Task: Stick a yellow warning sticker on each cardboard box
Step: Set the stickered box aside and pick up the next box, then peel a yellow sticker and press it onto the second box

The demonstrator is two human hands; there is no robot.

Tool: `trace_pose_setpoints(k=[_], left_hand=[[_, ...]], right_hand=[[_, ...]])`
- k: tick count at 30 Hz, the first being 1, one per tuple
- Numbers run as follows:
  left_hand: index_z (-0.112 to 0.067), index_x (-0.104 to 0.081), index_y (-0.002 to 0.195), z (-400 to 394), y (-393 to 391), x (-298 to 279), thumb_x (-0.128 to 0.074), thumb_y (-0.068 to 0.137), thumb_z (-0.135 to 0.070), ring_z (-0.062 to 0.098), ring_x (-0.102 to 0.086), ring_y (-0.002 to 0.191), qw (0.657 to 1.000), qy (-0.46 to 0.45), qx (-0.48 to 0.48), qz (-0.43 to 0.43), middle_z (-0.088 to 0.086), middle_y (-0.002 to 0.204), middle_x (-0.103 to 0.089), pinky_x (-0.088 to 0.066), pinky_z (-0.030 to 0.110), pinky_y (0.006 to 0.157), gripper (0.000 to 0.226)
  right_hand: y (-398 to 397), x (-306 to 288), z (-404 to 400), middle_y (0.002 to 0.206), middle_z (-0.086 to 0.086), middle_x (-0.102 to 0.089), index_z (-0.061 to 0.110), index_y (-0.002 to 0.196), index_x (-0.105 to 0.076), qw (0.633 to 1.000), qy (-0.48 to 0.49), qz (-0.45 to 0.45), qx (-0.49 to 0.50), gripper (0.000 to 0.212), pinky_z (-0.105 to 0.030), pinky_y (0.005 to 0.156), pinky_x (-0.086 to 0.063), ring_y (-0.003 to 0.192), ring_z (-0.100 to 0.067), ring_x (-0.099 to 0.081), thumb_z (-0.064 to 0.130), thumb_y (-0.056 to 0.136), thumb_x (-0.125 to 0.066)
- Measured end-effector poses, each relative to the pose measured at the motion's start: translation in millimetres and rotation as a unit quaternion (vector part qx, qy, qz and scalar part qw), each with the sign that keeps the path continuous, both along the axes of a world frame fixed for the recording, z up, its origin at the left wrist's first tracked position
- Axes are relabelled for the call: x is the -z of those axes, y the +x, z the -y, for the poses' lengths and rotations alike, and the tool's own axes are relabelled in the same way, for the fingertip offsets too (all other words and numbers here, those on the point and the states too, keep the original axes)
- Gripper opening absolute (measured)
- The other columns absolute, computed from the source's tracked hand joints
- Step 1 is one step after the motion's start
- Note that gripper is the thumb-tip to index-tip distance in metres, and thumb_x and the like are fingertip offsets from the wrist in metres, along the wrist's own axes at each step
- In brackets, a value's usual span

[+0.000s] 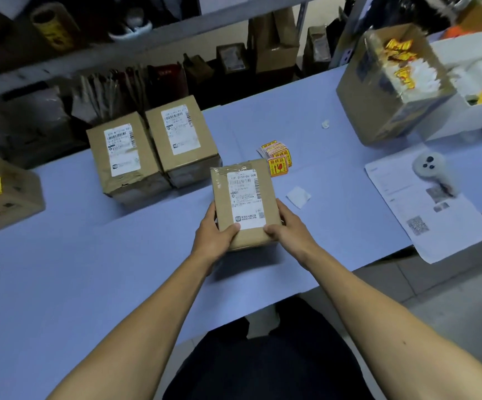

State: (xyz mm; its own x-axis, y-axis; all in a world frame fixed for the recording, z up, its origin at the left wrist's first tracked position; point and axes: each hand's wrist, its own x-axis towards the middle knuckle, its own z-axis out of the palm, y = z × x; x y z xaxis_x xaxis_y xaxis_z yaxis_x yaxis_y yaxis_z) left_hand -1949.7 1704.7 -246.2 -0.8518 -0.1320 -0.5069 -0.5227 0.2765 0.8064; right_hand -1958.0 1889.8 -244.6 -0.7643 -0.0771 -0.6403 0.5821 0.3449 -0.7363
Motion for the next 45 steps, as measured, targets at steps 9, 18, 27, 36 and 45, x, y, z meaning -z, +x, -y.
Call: trace_pose_setpoints(k=[9, 18, 27, 36, 45], left_hand=[[-0.037, -0.038, 0.144, -45, -6, -4, -0.068, 0.087, -0.013, 0.015, -0.053, 0.122, 0.997, 0.004, -0.073, 0.007, -0.009, 0.135, -0.057, -0.047, 0.043, 0.104, 0.068], [-0.026, -0.021, 0.153, -53, -17, -16, -0.074, 0.082, -0.012, 0.019, -0.039, 0.135, 0.992, -0.072, -0.098, 0.035, 0.0, 0.155, -0.033, -0.039, 0.038, 0.11, 0.091], [-0.035, -0.012, 0.155, -55, -69, -26, -0.059, 0.083, -0.059, 0.021, 0.014, 0.15, 0.881, -0.371, 0.289, -0.055, -0.003, 0.165, 0.008, 0.002, 0.049, 0.12, 0.089], [-0.039, -0.009, 0.154, -46, -82, -18, -0.057, 0.082, -0.068, 0.018, 0.017, 0.15, 0.877, -0.365, 0.311, -0.04, -0.008, 0.163, 0.014, 0.007, 0.041, 0.119, 0.091], [-0.042, -0.011, 0.153, -45, -83, -15, -0.062, 0.079, -0.066, 0.014, 0.018, 0.149, 0.894, -0.337, 0.295, -0.034, -0.012, 0.163, 0.013, 0.008, 0.039, 0.119, 0.093]], right_hand=[[-34, 0, -40, 0.145, 0.008, -0.05, 0.038, 0.151, -0.025, 0.996, 0.003, -0.003, -0.086, 0.077, -0.042, 0.107, -0.045, 0.127, -0.016, -0.05, 0.025, 0.084, -0.059], [-67, -4, -60, 0.145, -0.001, -0.049, 0.026, 0.146, -0.04, 0.99, 0.012, -0.038, -0.137, 0.056, -0.034, 0.099, -0.047, 0.124, -0.021, -0.053, 0.037, 0.094, -0.057], [-130, 12, -61, 0.135, -0.01, -0.056, 0.015, 0.136, -0.053, 0.934, 0.221, -0.18, -0.214, 0.04, -0.036, 0.095, -0.046, 0.119, -0.028, -0.055, 0.027, 0.098, -0.052], [-161, 40, -49, 0.135, -0.013, -0.05, 0.013, 0.131, -0.052, 0.859, 0.333, -0.237, -0.307, 0.037, -0.04, 0.084, -0.05, 0.116, -0.032, -0.052, 0.017, 0.095, -0.052], [-158, 69, -42, 0.131, -0.016, -0.048, 0.011, 0.127, -0.052, 0.847, 0.358, -0.275, -0.28, 0.047, -0.041, 0.077, -0.048, 0.109, -0.035, -0.051, 0.034, 0.088, -0.065]])
